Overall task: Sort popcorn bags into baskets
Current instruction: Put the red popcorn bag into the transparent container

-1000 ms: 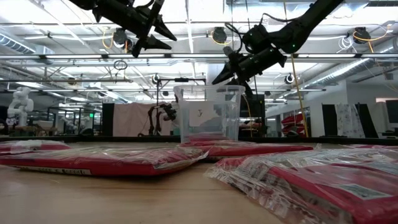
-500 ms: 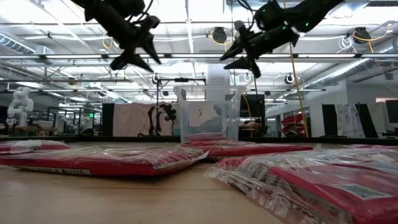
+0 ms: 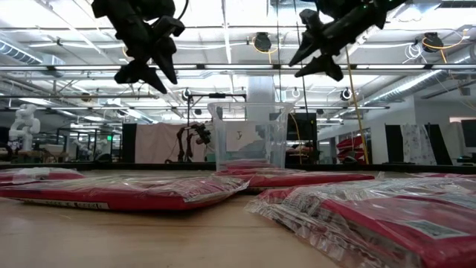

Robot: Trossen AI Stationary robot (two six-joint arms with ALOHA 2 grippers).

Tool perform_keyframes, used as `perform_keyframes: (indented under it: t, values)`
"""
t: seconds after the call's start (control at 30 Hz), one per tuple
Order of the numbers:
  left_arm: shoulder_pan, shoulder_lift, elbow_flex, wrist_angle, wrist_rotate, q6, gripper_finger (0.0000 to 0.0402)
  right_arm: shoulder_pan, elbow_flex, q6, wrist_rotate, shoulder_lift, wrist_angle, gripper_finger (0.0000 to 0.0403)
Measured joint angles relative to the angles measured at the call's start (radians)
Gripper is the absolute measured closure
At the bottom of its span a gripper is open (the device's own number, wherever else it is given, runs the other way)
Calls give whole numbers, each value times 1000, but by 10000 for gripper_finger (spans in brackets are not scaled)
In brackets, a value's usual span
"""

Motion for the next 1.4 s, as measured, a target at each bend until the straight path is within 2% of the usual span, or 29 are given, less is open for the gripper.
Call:
perform_keyframes:
  t: [0.23,0.3,0.5,0.67,0.77,0.9,1.07,1.23,1.4]
  values:
    - [-92,0,-4,10,-104,-67,245,6,0,-40,13,-29,-161,254]
    - [-111,0,-22,44,-105,-114,245,6,0,-31,-1,-35,-215,254]
    - [-199,0,-108,210,-104,-268,245,31,0,-32,-65,-57,-408,254]
    - [-288,0,-216,441,-119,-424,245,81,-3,-35,-65,-62,-451,254]
    - [-342,0,-288,631,-171,-471,245,119,-50,-33,-64,-64,-417,254]
    - [-405,5,-377,867,-278,-487,245,172,-161,56,-67,-63,-374,254]
    - [-422,20,-398,908,-292,-536,245,233,-332,184,-114,-63,-227,254]
    - [-412,48,-393,1005,-223,-548,245,270,-491,475,-171,-62,113,254]
    - [-420,50,-392,1026,-225,-446,245,305,-572,708,-114,-62,413,254]
